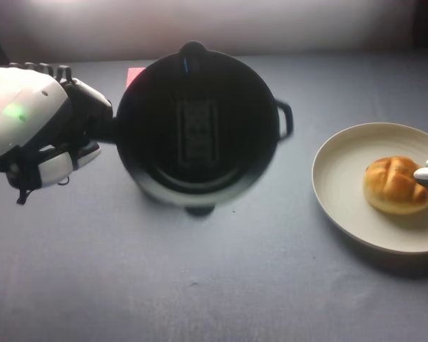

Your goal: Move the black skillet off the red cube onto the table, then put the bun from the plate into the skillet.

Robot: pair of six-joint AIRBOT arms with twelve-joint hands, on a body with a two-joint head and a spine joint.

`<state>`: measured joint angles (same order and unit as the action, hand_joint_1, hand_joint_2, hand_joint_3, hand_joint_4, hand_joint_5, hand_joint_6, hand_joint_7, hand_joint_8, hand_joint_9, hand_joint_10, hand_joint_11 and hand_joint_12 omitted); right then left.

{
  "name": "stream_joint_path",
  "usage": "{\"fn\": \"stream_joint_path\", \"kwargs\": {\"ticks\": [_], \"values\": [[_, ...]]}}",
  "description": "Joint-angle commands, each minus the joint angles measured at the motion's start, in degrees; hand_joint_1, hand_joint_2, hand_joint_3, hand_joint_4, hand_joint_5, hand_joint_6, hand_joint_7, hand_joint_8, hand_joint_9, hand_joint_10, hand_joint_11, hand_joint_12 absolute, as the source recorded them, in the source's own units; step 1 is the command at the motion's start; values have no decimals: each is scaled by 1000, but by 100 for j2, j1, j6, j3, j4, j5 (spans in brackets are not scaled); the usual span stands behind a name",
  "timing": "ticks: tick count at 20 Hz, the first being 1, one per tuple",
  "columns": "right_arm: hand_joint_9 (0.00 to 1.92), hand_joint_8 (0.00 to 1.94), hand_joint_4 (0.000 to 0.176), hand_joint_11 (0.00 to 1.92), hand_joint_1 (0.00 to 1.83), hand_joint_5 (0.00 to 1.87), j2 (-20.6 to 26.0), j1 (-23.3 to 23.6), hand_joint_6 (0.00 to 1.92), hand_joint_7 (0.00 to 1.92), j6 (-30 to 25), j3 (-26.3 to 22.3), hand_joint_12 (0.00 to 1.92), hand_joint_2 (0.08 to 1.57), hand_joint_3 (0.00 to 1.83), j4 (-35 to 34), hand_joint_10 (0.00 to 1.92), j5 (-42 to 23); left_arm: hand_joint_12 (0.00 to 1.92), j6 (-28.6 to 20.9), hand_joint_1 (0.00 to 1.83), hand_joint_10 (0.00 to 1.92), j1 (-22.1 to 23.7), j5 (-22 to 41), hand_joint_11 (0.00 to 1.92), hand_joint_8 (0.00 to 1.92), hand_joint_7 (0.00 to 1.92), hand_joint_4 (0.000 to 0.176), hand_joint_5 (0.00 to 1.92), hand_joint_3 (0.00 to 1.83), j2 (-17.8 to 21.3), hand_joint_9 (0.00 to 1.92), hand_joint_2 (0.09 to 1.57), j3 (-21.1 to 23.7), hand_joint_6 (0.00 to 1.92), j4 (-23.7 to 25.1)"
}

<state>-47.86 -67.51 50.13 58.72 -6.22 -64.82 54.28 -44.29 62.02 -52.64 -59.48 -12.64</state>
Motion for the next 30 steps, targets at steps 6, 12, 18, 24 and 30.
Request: {"fn": "stream_joint_path", "kwargs": {"ticks": [6,12,18,24,30], "values": [[455,1,0,206,425,454,34,75,2,436,-23,36,722,1458,0,-103,3,-736,1921,-311,1453,1921,-216,256,1658,1921,1475,0,1279,0,347,1621,1212,313,1921,791],[463,1,0,233,461,477,64,126,1,456,-23,35,651,1444,1,-87,2,-771,1921,-390,1427,1921,-245,-667,1663,1921,1481,0,1279,9,321,1620,1237,364,1921,1215],[474,1,0,310,463,477,76,143,0,452,-23,31,519,1443,0,-70,3,-791,1921,-380,1461,1921,-228,-1300,1580,1921,1399,0,1245,0,238,1507,1196,297,1921,1354],[475,3,0,307,469,474,79,143,1,457,-23,28,533,1443,0,-71,4,-791,1921,-103,1428,1921,-211,-1507,1407,1921,1127,0,1001,0,180,1325,1123,300,1921,1247],[477,6,0,304,428,484,80,141,4,456,-23,29,572,1443,0,-71,5,-791,1865,111,1091,1659,-216,-1508,567,1559,616,0,833,9,192,631,1168,332,1252,1118]]}}
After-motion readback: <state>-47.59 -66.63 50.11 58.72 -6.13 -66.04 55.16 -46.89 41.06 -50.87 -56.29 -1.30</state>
